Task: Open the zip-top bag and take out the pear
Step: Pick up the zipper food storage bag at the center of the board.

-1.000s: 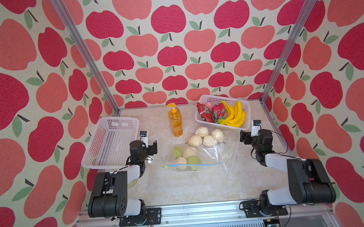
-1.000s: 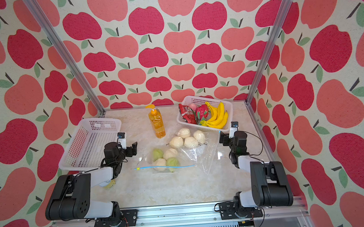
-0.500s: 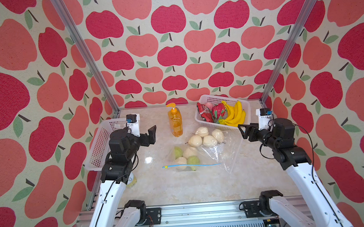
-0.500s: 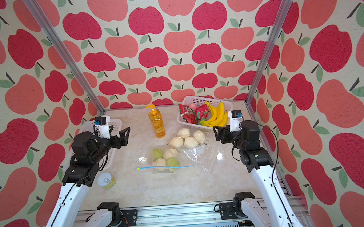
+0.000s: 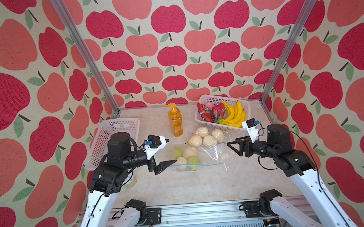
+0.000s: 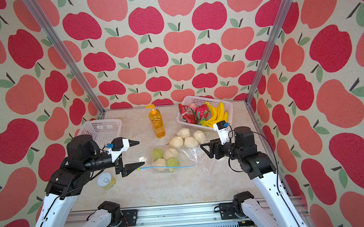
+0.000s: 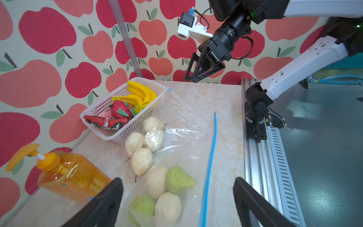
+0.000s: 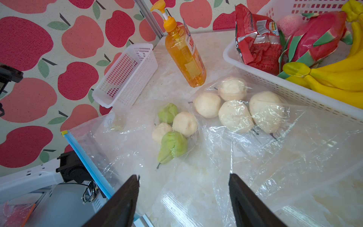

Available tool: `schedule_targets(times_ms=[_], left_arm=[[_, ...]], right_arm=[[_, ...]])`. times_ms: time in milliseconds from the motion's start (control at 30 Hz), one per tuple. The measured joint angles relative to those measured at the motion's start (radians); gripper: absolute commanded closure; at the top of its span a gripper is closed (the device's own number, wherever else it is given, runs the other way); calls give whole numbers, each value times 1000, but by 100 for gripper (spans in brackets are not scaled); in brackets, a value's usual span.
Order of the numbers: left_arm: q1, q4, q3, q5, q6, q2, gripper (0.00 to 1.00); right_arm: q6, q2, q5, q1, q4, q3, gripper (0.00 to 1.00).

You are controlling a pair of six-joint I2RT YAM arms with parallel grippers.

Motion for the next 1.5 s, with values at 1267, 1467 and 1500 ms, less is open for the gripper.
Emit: schedule_targets(times_ms=[1267, 1467, 1500], left_arm=[[-428, -147, 151, -743, 385, 486, 100], [-409, -117, 201, -738, 367, 491, 100], [-402, -113, 211, -728, 367, 491, 100]], right_arm=[[-568, 114, -166, 197, -40, 106, 28], [-661, 187, -156, 268, -23, 129, 29], [-667, 196, -152, 275, -23, 134, 30]])
